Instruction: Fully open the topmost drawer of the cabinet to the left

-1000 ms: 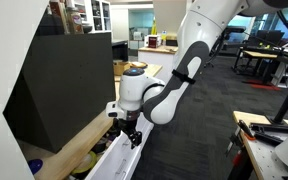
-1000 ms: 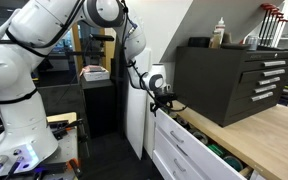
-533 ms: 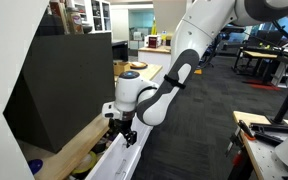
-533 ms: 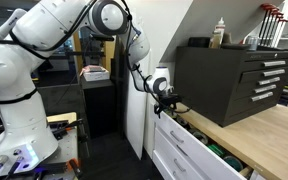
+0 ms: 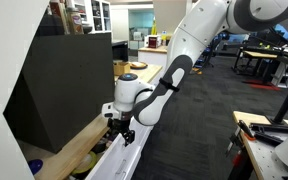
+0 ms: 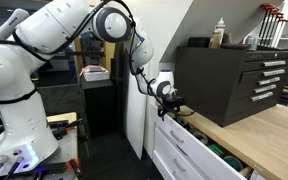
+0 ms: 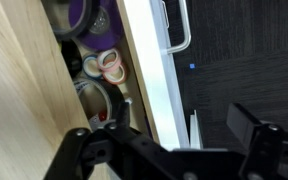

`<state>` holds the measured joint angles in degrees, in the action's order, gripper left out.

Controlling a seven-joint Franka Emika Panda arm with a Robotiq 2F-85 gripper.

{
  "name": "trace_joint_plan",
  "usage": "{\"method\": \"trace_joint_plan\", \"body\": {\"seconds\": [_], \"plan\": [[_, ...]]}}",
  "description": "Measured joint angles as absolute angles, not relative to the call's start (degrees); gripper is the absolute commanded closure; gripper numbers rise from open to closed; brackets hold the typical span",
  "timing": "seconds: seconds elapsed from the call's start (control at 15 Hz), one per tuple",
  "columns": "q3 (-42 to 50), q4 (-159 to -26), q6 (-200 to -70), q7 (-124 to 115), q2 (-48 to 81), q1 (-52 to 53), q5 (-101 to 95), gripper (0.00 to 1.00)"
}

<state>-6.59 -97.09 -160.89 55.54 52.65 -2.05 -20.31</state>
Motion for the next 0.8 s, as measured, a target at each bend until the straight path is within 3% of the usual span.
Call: {"method": "trace_joint_plan", "body": {"seconds": [0.27, 0.33, 0.47, 0.8], "plan": [[-7.06, -95.82, -160.88, 57.15, 54.35, -2.82, -20.3, 0.01], [-7.1, -95.62, -160.88, 57.46, 54.71, -2.92, -20.3, 0.25], [-7.14, -95.53, -160.89, 58.03, 55.09, -3.07, -20.3, 0.28], [-7.22, -95.39, -160.93, 59.02, 55.22, -3.35, -20.28, 0.62]]}}
